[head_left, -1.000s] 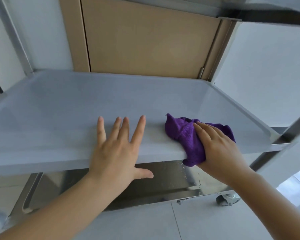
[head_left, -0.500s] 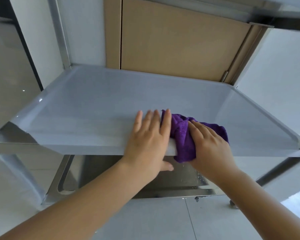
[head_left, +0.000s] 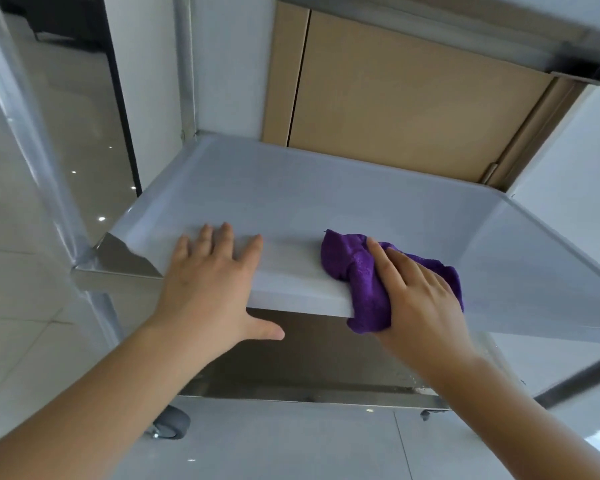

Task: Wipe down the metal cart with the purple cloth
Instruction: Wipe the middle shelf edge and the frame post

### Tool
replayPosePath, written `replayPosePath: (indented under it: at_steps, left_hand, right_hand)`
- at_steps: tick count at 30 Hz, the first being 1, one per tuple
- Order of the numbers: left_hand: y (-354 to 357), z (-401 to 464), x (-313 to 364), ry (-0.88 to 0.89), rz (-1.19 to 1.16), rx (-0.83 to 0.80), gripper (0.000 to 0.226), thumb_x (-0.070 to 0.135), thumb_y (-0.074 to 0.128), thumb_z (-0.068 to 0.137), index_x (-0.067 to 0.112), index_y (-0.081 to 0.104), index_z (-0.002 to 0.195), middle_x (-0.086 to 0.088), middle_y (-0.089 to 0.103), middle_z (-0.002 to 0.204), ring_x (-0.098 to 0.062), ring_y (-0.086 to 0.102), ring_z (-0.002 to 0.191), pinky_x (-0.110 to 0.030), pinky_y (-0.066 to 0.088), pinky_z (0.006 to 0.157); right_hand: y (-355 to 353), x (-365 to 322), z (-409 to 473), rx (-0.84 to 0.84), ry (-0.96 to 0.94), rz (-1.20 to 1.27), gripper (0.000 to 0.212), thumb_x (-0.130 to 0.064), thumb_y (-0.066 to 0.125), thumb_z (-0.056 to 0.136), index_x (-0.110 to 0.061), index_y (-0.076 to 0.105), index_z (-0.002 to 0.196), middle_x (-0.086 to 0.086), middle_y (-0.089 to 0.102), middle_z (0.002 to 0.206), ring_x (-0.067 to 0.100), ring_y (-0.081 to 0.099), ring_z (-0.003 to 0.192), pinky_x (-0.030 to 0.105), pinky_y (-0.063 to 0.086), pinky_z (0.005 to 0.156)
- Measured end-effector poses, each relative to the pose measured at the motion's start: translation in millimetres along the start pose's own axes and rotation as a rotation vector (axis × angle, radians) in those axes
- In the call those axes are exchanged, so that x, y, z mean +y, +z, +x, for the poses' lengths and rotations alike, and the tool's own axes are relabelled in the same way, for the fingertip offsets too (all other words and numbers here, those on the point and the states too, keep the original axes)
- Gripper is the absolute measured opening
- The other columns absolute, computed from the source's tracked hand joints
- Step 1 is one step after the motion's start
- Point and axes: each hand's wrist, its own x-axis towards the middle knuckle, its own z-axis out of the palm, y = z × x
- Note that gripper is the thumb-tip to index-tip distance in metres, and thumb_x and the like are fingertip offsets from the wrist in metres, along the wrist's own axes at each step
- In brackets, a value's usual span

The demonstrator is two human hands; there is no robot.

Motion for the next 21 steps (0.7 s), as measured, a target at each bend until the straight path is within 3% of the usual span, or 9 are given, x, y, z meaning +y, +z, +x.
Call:
replayPosePath:
  at_steps: [4, 10, 14, 17, 19, 21]
  left_hand:
    - [2.7, 1.8, 0.6, -0.002, -0.001, 0.028, 0.125, 0.083, 0.054, 0.06, 0.019, -0.008, 0.147, -0.017, 0.0, 0.156, -0.035, 0.003, 0.143, -0.047, 0.008, 0.116]
    - [2.8, 1.0, 0.8, -0.011, -0.019, 0.067, 0.126, 0.072, 0.062, 0.066, 0.004, -0.009, 0.146, -0.017, 0.005, 0.155, -0.033, 0.007, 0.143, -0.044, 0.009, 0.116]
    - [-1.7, -6.9, -6.6, 0.017, -0.065, 0.094, 0.122, 0.07, 0.064, 0.066, 0.008, -0.003, 0.148, -0.012, 0.005, 0.157, -0.027, 0.003, 0.144, -0.041, 0.004, 0.116]
    - [-4.4, -25.6, -33.0, -0.094, -0.011, 0.111, 0.117, 0.072, 0.058, 0.07, 0.013, -0.006, 0.148, -0.012, -0.003, 0.157, -0.03, -0.005, 0.144, -0.044, -0.002, 0.115]
    - [-0.4, -40.7, -55.6, -0.127, -0.003, 0.193, 0.114, 0.071, 0.059, 0.069, 0.006, 0.009, 0.148, -0.017, 0.013, 0.155, -0.031, 0.011, 0.144, -0.041, 0.001, 0.115]
    - [8.3, -48.4, -69.5, -0.105, 0.031, 0.282, 0.11, 0.06, 0.078, 0.055, -0.005, 0.041, 0.135, -0.025, 0.045, 0.138, -0.036, 0.044, 0.129, -0.042, 0.016, 0.112]
  right_hand:
    - [3.3, -40.5, 14.5, 0.027, -0.024, -0.019, 0.1, -0.034, 0.09, 0.05, -0.008, 0.044, 0.136, 0.02, 0.066, 0.109, 0.037, 0.066, 0.092, 0.044, 0.053, 0.077]
    - [13.7, -104.2, 34.5, 0.031, 0.044, 0.01, 0.09, -0.026, 0.092, 0.043, -0.001, 0.058, 0.123, 0.021, 0.068, 0.104, 0.038, 0.067, 0.093, 0.044, 0.055, 0.075]
    - [15.8, -95.1, 30.4, 0.086, 0.005, -0.006, 0.079, -0.026, 0.09, 0.052, 0.001, 0.06, 0.119, 0.019, 0.069, 0.105, 0.035, 0.068, 0.094, 0.042, 0.055, 0.075]
    - [16.8, -94.8, 30.7, 0.081, 0.003, 0.005, 0.076, -0.027, 0.088, 0.058, 0.0, 0.058, 0.122, 0.021, 0.068, 0.105, 0.037, 0.067, 0.095, 0.044, 0.055, 0.076]
    - [15.2, -96.7, 30.7, 0.054, 0.015, 0.009, 0.079, -0.029, 0.088, 0.057, -0.001, 0.057, 0.124, 0.021, 0.068, 0.105, 0.037, 0.067, 0.094, 0.045, 0.054, 0.076]
    - [12.6, -98.7, 31.1, 0.041, 0.021, 0.013, 0.081, -0.029, 0.088, 0.057, -0.001, 0.056, 0.125, 0.02, 0.068, 0.104, 0.037, 0.067, 0.092, 0.044, 0.054, 0.075]
